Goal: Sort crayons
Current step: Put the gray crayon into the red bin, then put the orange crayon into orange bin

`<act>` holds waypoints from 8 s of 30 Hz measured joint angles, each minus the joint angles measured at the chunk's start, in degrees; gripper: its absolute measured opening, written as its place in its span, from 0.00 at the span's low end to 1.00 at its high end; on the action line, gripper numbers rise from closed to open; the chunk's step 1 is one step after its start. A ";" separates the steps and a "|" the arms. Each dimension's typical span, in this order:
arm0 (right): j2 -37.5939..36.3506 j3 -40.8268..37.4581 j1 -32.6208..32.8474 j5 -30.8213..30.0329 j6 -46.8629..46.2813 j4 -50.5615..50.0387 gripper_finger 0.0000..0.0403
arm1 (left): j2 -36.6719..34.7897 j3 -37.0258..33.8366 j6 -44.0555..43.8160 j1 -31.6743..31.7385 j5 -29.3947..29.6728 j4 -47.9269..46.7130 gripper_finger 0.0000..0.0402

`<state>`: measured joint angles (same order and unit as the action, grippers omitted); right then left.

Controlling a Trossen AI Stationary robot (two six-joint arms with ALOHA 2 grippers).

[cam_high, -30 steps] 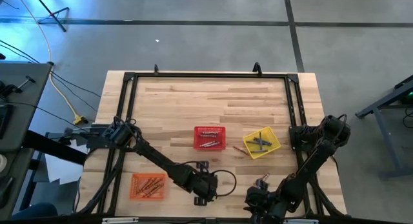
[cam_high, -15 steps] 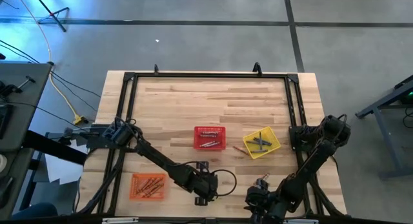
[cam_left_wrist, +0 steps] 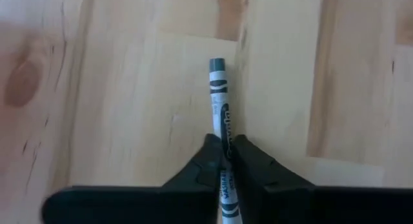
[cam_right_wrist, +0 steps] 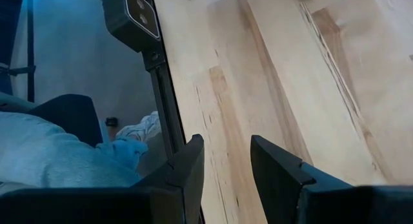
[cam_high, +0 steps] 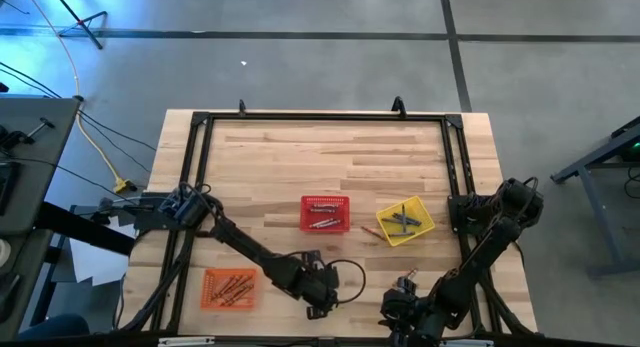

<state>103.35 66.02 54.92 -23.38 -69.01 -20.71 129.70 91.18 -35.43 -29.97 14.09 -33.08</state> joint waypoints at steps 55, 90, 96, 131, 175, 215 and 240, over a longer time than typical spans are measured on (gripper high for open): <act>-4.24 0.72 -3.88 -37.03 -6.01 -20.88 0.30 | -15.24 6.83 16.32 -0.51 41.04 7.94 0.00; -4.42 0.68 -8.44 -31.52 5.04 -16.37 0.30 | -15.14 -14.53 3.39 14.15 28.52 13.01 0.00; -4.42 0.66 -8.44 -31.47 5.05 -16.85 0.30 | -15.18 -14.53 6.60 14.15 28.48 13.01 0.00; -4.42 0.61 -8.38 -18.37 4.57 -18.91 0.30 | -15.29 -5.57 25.00 7.58 12.79 19.82 0.22; 1.01 0.61 -9.18 12.06 53.59 -30.14 0.30 | -15.23 -5.57 22.14 -8.77 16.53 30.68 0.21; 6.10 0.84 -9.19 15.83 51.49 -28.93 0.22 | -15.18 -5.60 22.11 -8.73 16.59 28.35 0.21; -8.63 0.97 -11.26 2.64 34.75 -25.72 0.00 | -15.18 -5.60 20.35 -8.69 21.97 25.46 0.21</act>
<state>94.72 66.99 43.65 -20.73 -34.26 -46.43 114.52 85.58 -15.08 -38.65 36.06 -7.62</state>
